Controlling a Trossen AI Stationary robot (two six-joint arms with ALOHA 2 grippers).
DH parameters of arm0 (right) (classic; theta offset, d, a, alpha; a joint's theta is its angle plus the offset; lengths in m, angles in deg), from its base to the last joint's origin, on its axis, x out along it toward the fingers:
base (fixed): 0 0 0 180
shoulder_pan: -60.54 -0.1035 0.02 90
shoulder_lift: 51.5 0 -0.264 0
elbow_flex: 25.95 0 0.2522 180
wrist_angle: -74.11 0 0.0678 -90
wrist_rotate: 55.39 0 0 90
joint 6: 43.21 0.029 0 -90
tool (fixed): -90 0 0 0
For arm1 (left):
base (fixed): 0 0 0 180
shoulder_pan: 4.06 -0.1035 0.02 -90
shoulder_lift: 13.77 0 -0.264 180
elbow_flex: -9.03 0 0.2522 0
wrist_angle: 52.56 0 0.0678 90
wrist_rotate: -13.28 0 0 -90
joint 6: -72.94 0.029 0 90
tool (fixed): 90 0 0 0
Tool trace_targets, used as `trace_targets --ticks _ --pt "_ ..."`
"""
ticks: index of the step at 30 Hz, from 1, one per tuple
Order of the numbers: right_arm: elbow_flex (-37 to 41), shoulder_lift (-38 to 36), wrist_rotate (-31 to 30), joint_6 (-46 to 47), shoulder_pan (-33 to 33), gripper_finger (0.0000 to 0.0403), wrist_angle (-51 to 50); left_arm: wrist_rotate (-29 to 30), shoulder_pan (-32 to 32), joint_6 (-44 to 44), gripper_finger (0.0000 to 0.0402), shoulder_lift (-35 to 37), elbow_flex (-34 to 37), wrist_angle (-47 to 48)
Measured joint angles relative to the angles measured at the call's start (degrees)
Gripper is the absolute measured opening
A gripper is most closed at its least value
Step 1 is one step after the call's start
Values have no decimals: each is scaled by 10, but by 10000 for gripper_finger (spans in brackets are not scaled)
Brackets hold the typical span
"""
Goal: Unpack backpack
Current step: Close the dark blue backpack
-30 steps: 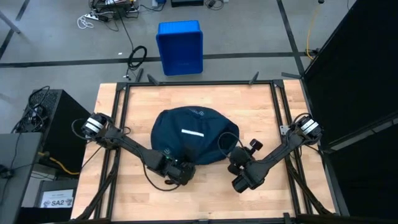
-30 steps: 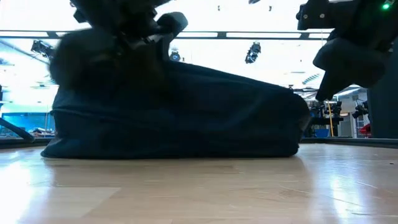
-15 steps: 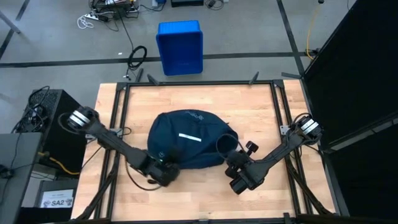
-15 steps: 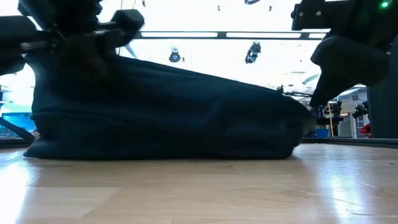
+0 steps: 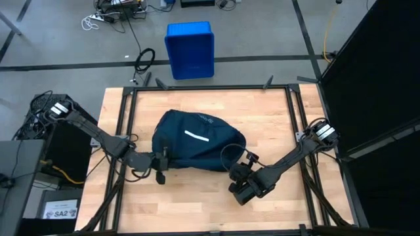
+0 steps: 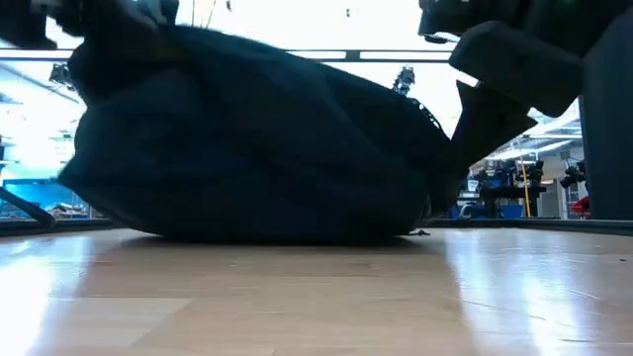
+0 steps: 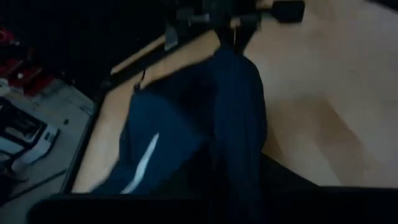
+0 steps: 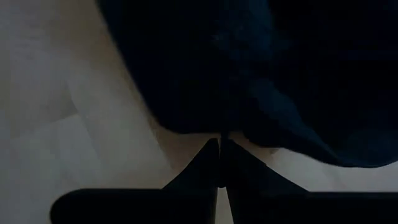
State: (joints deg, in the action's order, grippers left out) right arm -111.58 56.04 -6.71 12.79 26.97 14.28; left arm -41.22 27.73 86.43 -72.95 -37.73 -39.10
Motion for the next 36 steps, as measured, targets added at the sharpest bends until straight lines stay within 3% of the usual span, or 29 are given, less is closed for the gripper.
trace_targets --ticks 10,16,19,25,27,31,36 --pt "0 0 5 -7 8 0 8 4 -3 28 214 -9 -36 -7" --pt "0 0 5 -7 8 0 10 4 -3 26 278 -11 -37 -16" --pt "0 0 5 -7 8 0 10 -19 -3 27 286 -11 -37 -24" --pt "-1 0 5 -7 8 0 11 -183 3 27 287 -14 -39 -115" --pt "-1 0 4 -7 8 0 12 -213 7 27 287 -25 -39 -149" --pt "-1 0 4 -7 8 0 14 -207 10 26 287 -78 -39 -211" --pt "-1 0 4 -7 11 0 15 -107 -2 19 286 -203 -81 -254"
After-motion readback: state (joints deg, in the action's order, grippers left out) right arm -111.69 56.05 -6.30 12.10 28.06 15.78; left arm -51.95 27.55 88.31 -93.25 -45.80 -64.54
